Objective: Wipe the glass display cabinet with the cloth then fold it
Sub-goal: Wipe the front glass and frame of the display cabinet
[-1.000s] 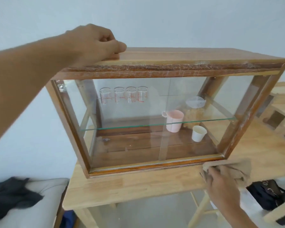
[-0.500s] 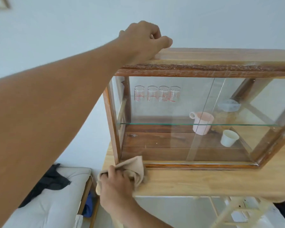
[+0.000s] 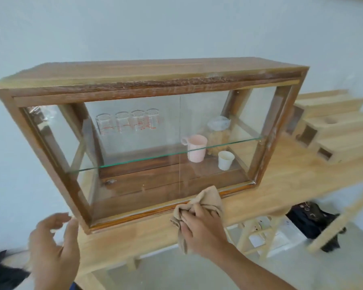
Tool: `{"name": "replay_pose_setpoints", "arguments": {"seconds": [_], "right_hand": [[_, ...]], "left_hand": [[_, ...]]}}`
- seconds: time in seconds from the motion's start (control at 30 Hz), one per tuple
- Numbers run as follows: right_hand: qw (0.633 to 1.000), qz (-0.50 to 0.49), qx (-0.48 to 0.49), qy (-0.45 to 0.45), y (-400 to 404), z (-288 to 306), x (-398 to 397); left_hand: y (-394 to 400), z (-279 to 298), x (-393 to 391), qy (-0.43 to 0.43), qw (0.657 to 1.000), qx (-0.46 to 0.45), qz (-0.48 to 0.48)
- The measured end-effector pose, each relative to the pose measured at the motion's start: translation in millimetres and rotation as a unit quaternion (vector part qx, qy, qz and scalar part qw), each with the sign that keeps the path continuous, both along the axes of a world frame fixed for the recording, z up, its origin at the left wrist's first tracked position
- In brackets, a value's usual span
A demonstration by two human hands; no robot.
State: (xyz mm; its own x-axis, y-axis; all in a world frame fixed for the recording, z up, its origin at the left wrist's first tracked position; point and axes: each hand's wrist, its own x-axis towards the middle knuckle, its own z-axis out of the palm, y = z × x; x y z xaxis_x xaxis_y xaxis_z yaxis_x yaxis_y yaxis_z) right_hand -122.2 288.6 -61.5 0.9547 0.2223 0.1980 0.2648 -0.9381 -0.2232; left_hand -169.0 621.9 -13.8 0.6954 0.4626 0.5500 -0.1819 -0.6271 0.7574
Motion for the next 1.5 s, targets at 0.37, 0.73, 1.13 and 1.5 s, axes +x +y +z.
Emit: {"name": "replay_pose_setpoints", "arguments": {"seconds": [0.37,0.73,1.13,1.5], "right_hand": [[0.98,-0.198,-0.001,0.012,-158,7,19],[0.986,-0.079,0.049,-0.135,-81,-21,15],[0.995,0.004,0.093,-0.044,72,-2,-11],[0.692,-0.078,0.672,0.25,26,54,-53]], "left_hand": [[-26,-63,-3,0.23,0.941,0.239,0.073],[-18,-58,3,0.334,0.911,0.233,0.059],[-8,-66,3,0.313,0.92,0.228,0.063],[-49,-55,-19,0.213,0.973,0.076,0.051]]}}
